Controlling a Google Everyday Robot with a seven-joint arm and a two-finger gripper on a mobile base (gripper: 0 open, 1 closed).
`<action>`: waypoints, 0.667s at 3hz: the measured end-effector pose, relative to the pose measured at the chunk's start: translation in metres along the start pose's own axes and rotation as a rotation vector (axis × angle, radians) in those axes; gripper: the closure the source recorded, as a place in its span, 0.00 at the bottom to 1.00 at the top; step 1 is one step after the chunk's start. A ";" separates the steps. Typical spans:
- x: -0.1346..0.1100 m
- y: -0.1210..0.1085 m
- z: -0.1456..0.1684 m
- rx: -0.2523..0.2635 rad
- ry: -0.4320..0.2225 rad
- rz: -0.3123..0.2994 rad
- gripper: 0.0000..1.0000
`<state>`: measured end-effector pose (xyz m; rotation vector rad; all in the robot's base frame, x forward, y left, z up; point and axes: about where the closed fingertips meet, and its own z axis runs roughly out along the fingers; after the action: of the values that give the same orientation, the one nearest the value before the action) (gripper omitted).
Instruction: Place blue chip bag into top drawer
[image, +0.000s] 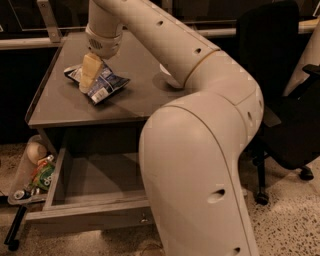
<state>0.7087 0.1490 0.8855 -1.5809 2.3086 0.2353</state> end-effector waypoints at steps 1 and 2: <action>-0.002 -0.008 0.024 -0.006 0.035 0.024 0.00; -0.003 -0.010 0.041 -0.020 0.039 0.048 0.00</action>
Offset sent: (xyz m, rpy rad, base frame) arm 0.0237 0.0135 -0.0458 -0.0228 0.0789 -0.0616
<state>0.7267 0.1612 0.8493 -1.5549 2.3828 0.2423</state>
